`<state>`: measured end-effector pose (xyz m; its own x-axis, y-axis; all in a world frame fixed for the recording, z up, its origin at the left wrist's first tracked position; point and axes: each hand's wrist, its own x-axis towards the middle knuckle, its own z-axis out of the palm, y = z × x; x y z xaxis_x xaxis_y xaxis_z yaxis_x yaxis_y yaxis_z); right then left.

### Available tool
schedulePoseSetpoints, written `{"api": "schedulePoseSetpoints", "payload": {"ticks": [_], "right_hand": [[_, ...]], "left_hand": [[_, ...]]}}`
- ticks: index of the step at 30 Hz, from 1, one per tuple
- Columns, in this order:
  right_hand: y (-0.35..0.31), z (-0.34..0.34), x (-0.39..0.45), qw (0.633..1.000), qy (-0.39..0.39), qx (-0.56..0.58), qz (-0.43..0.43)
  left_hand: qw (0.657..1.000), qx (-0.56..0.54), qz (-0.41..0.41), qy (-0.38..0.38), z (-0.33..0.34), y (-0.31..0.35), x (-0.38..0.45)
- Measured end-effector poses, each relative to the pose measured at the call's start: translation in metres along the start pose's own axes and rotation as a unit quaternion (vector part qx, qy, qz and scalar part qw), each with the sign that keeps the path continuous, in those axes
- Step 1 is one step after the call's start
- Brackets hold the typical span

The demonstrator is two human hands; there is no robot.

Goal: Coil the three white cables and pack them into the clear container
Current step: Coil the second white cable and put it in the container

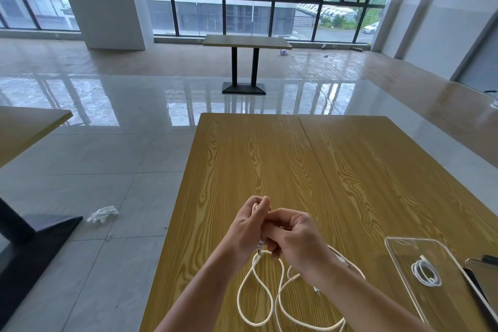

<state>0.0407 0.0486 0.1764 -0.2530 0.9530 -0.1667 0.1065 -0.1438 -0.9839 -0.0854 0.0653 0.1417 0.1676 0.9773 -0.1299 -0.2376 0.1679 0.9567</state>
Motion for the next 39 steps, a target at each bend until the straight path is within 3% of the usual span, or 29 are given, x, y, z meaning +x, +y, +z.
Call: {"api": "schedulePoseSetpoints", "payload": {"ticks": [3, 9, 13, 18, 24, 31, 35, 39], "right_hand": [[0.001, -0.001, 0.0, 0.999, -0.053, 0.012, 0.001], [0.004, 0.004, 0.002, 0.997, 0.015, 0.075, 0.014], [0.003, 0.004, 0.0, 0.998, 0.004, 0.053, 0.026], [0.013, -0.012, -0.008, 0.988, -0.122, -0.068, 0.063], [0.021, -0.035, -0.012, 0.936, -0.205, -0.246, 0.144], [0.02, -0.037, 0.006, 0.91, -0.062, -0.402, 0.085], [0.016, -0.038, 0.011, 0.929, 0.007, -0.364, 0.061], [0.006, -0.036, 0.01, 0.959, 0.028, -0.279, 0.04]], "left_hand": [[1.0, -0.007, 0.006, 0.01, -0.001, 0.001, 0.0], [0.999, 0.019, 0.013, 0.033, 0.001, -0.002, 0.0], [0.997, 0.012, 0.017, 0.071, 0.001, 0.0, 0.0], [0.982, -0.111, -0.005, 0.155, -0.017, 0.019, 0.003], [0.964, -0.176, 0.019, 0.199, -0.044, 0.044, 0.017], [0.994, 0.006, 0.023, 0.106, -0.038, 0.043, 0.016], [0.996, 0.034, 0.017, 0.082, -0.033, 0.038, 0.012], [0.994, 0.049, -0.014, 0.094, -0.03, 0.031, 0.009]]}}
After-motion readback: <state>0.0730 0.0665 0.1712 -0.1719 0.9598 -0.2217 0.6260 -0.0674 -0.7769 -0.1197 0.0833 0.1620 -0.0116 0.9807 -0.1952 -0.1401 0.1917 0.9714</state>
